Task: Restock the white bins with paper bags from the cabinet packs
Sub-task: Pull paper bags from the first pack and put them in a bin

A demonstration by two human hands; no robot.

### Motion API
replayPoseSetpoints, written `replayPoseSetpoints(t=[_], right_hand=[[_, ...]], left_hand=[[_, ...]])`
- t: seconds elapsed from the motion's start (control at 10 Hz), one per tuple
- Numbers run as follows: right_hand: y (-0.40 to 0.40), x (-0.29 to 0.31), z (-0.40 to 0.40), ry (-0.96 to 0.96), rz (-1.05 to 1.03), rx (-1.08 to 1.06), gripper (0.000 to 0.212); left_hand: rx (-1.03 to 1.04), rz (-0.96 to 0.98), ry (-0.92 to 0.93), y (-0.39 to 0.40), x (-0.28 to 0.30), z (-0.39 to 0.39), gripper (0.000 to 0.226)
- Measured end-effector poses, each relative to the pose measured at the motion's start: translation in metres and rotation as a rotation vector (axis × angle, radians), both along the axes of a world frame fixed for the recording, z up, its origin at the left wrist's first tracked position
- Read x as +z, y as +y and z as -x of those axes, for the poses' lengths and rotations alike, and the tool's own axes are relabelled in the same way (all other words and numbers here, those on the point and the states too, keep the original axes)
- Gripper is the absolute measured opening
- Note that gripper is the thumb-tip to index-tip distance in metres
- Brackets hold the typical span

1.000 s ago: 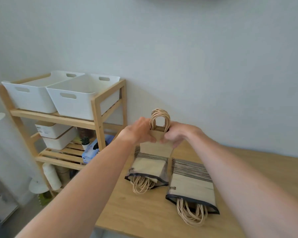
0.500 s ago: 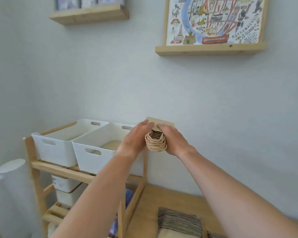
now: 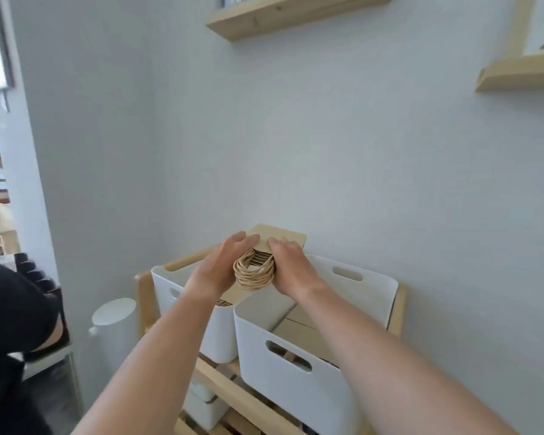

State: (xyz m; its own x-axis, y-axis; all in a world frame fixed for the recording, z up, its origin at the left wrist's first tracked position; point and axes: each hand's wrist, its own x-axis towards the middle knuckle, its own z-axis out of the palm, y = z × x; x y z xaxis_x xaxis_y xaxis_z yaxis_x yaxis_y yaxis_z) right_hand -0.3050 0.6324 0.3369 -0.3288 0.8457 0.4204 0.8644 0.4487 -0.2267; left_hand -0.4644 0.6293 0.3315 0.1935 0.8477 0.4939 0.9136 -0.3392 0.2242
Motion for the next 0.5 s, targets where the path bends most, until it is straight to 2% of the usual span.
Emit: replayPoseSetpoints(t=[0.1,0.2,0.3,0.4,0.5], right_hand=[[0.037,-0.017,0.041,0.035,0.09,0.024,0.026],[0.069,-0.034,0.069,0.014,0.177,0.019,0.036],[0.094,-0.049,0.085,-0.095,0.385,-0.035,0.051],[0.11,-0.055,0.093,-0.404,0.547,-0.1,0.071],[0.125,-0.061,0.099,-0.531,0.612,-0.142,0.092]], left_hand=[[-0.035,0.006,0.136,0.043,-0.016,0.045,0.044],[-0.043,0.036,0.071,0.074,-0.038,0.077,0.04],[0.009,0.123,0.136,0.085,-0.064,0.095,0.048],[0.123,0.22,0.092,0.082,-0.066,0.09,0.041],[0.095,0.344,0.243,0.098,-0.063,0.086,0.037]])
